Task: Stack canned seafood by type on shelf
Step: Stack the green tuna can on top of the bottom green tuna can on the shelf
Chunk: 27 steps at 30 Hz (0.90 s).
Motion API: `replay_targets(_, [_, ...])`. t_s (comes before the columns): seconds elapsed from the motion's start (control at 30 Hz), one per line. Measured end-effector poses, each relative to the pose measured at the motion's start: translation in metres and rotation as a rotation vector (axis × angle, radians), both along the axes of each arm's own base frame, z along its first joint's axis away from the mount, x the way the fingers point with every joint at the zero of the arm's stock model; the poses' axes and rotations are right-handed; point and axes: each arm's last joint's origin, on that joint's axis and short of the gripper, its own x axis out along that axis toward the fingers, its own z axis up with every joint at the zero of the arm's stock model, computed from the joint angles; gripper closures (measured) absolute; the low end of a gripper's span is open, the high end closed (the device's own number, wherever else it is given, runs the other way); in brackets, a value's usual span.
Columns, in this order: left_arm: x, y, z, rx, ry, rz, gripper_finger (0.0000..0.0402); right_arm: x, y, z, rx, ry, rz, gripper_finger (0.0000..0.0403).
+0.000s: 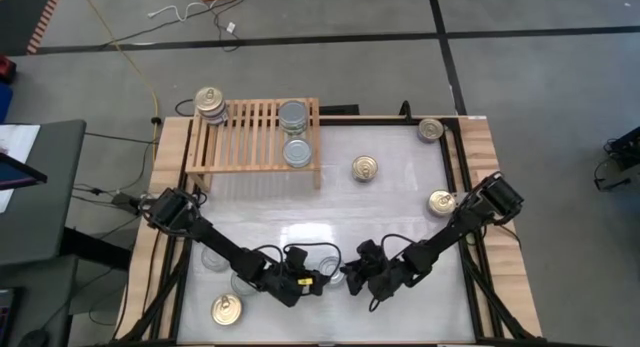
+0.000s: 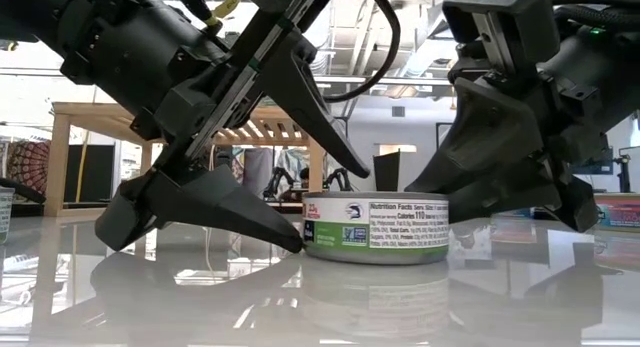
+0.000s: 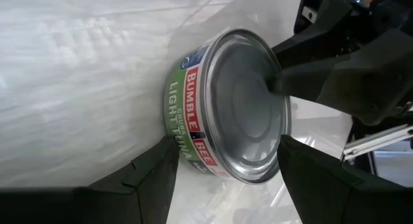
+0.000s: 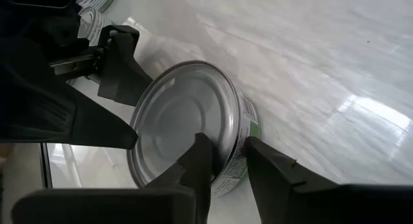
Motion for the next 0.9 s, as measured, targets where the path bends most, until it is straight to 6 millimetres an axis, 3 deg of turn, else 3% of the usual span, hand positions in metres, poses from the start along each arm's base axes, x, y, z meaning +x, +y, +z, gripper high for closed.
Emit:
replay_targets(0.4, [0.0011, 0.0009, -0.0006, -0.06, 0.01, -0.005, 0.015, -0.0004, -0.0006, 0.0001, -0.01, 0.0, -0.008, 0.0333])
replay_targets(0.9, [0.0016, 0.0001, -0.0002, -0.067, 0.004, -0.017, 0.015, -0.0007, -0.0006, -0.0004, -0.014, 0.003, -0.005, 0.0338])
